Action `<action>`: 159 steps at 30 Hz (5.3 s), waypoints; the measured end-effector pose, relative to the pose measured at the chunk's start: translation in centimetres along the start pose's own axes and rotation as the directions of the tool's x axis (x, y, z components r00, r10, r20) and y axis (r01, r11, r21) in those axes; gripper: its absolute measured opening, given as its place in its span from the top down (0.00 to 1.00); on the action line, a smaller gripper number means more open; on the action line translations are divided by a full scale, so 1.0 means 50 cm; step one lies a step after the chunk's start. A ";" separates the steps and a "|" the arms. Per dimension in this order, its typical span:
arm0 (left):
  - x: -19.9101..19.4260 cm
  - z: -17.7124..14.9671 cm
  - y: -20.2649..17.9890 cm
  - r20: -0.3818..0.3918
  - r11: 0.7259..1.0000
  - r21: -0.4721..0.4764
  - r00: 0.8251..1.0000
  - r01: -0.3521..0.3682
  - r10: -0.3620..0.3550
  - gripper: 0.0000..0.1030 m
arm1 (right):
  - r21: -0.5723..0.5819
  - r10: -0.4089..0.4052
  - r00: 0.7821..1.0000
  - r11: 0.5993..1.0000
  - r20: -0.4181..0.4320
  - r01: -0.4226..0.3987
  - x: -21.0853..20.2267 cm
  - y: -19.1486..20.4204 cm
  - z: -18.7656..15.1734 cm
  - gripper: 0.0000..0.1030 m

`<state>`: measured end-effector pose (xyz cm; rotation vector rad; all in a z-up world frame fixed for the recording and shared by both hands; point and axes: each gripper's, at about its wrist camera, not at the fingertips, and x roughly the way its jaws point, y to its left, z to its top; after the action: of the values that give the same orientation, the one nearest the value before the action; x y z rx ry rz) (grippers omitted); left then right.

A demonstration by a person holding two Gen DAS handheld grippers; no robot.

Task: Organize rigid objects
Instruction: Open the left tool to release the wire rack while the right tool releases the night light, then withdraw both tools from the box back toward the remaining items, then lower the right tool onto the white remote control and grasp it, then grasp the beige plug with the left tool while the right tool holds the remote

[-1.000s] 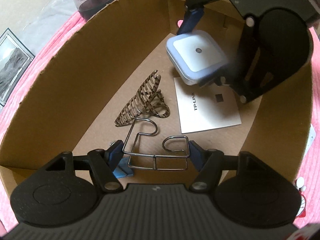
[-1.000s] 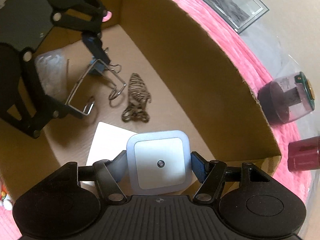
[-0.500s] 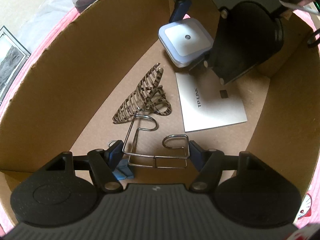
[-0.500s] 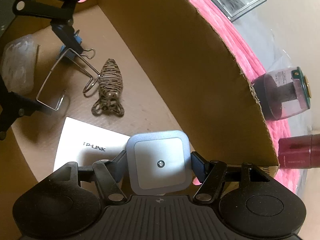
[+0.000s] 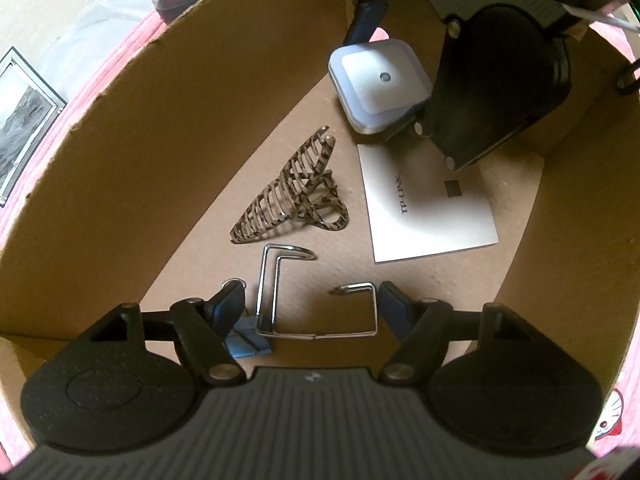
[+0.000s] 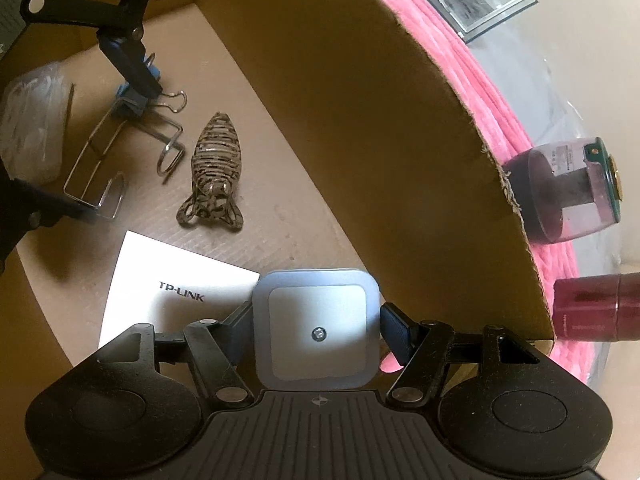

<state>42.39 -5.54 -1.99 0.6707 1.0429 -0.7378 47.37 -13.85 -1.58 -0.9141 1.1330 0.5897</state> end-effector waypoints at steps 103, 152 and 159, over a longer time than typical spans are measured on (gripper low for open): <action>-0.196 -0.392 -0.419 0.263 0.849 -0.508 0.913 -0.144 0.312 0.25 | 0.322 0.173 0.866 0.880 0.468 -0.350 -0.210 0.338 -0.456 0.35; -0.109 -0.353 -0.282 0.351 0.940 -0.251 0.927 0.232 -0.135 0.54 | 0.558 0.097 0.883 0.742 0.459 -0.372 -0.218 0.394 -0.494 0.65; -0.139 -0.381 -0.315 0.372 0.910 -0.369 0.927 0.192 -0.045 0.54 | 0.563 0.092 0.880 0.736 0.466 -0.376 -0.230 0.405 -0.505 0.65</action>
<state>17.88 1.71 -4.50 0.1086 0.8643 -0.6930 14.66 -24.35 -0.63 -0.0259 0.9655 0.5144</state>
